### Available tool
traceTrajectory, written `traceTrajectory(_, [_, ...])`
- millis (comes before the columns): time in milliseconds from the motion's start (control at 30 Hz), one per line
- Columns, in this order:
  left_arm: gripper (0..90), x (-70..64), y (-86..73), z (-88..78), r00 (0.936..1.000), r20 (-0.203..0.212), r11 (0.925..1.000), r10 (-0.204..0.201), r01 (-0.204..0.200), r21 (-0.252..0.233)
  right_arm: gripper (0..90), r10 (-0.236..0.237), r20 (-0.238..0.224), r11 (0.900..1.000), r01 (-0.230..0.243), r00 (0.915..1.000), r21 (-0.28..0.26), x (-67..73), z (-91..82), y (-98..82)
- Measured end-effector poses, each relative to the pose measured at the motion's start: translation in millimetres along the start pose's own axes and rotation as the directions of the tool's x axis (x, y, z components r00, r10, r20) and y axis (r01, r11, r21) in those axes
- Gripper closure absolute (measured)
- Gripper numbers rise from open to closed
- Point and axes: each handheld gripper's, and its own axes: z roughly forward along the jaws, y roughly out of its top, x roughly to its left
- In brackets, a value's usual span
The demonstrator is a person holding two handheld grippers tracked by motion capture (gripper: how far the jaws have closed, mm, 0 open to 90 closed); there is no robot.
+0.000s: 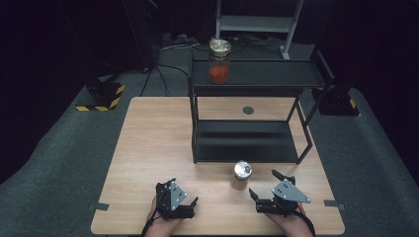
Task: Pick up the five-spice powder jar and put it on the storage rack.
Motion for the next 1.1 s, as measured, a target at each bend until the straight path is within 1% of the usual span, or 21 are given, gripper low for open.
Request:
traceTrajectory(33, [0.9,0.3,-0.8,0.0,1.0,0.001,1.0,-0.007,0.007,-0.005,0.0,0.002,-0.004,1.0,-0.002,1.0,-0.004,1.5,1.8,2.6])
traceTrajectory(167, [0.8,1.0,-0.9,-0.2,0.9999,0.002,0.9999,-0.01,0.01,-0.005,0.0,0.003,-0.01,1.0,-0.003,0.9999,-0.009,5.0,5.7,6.9])
traceTrajectory(200, [0.8,1.3,-1.3,-0.4,1.0,0.004,0.9999,-0.009,0.009,-0.007,0.0,0.014,-0.012,1.0,-0.014,0.9998,-0.006,6.4,7.7,8.7])
traceTrajectory(300, [0.9,1.1,-1.4,-0.4,1.0,0.005,0.9999,-0.007,0.007,-0.008,0.0,0.027,-0.013,1.0,-0.027,0.9996,-0.011,9.7,12.0,10.4])
traceTrajectory(500, [0.9,2.1,-1.4,-0.4,0.9999,0.009,0.9999,-0.009,0.009,-0.008,0.0,0.04,-0.019,0.999,-0.04,0.999,-0.011,13.7,22.4,14.7])
traceTrajectory(533, [0.9,2.1,-1.4,-0.4,0.9999,0.009,0.9999,-0.009,0.009,-0.008,0.0,0.04,-0.019,0.999,-0.04,0.999,-0.011,13.7,22.4,14.7])
traceTrajectory(667, [0.9,2.4,-1.9,-0.7,0.9999,0.011,0.9999,-0.009,0.009,-0.01,0.0,0.054,-0.018,0.998,-0.054,0.9984,-0.016,16.4,32.9,16.6])
traceTrajectory(733, [0.8,2.3,-1.7,-0.7,0.9999,0.011,0.9999,-0.005,0.005,-0.009,0.0,0.054,-0.019,0.998,-0.054,0.9984,-0.016,16.9,34.3,16.9])
traceTrajectory(833, [0.8,1.9,-1.9,-0.6,0.9999,0.012,0.9999,-0.001,0.001,-0.011,0.0,0.057,-0.014,0.998,-0.057,0.9983,-0.016,20.1,43.4,17.3])
traceTrajectory(1067, [0.8,2.6,-2.3,-0.7,0.9999,0.016,0.9999,-0.001,0.001,-0.013,0.0,0.071,-0.01,0.997,-0.071,0.9975,-0.01,21.6,54.6,15.2])
traceTrajectory(1100, [0.8,2.8,-2.4,-0.8,0.9999,0.016,0.9999,-0.002,0.002,-0.014,0.0,0.079,-0.01,0.997,-0.079,0.9968,-0.011,21.3,57.0,13.9])
